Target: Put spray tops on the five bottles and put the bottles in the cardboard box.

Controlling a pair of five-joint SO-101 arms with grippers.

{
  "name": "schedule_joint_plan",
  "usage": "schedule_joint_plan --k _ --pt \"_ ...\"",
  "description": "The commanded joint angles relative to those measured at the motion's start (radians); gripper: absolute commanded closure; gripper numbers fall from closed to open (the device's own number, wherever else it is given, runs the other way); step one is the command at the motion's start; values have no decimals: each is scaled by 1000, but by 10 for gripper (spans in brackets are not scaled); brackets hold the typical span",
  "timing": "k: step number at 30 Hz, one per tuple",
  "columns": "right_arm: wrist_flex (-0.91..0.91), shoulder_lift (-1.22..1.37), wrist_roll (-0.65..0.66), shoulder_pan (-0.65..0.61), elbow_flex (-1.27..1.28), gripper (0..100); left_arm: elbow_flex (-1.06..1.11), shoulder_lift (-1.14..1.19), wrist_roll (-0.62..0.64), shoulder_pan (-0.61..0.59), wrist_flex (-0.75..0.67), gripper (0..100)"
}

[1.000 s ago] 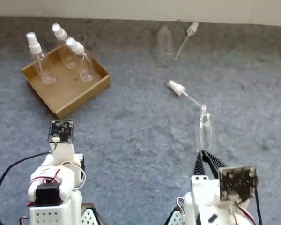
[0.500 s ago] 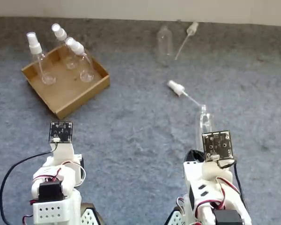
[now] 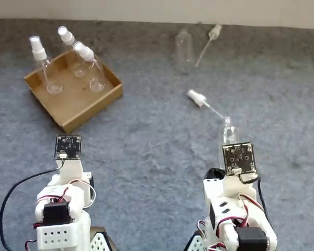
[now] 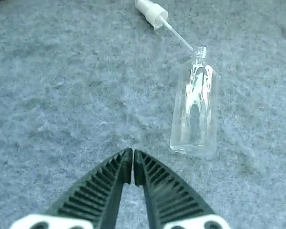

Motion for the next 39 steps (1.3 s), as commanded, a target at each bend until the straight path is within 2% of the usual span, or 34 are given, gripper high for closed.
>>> schedule_joint_plan --k 1,7,10,17,26,32,39 --pt "-67 -8 23 -5 -1 994 25 -5 -8 -12 -12 996" --pt "-71 -8 216 -4 10 994 25 -5 -8 -12 -12 996" --pt "-82 -8 170 -1 42 994 25 -5 -8 -12 -12 996" --pt "-170 -8 -40 -7 180 994 25 -5 -8 -12 -12 996" --pt "-285 -7 -77 33 659 994 25 -5 -8 -12 -12 996" --pt "-285 -7 -187 65 634 994 25 -5 -8 -12 -12 996" --pt "-282 -7 -186 64 634 994 25 -5 -8 -12 -12 996"
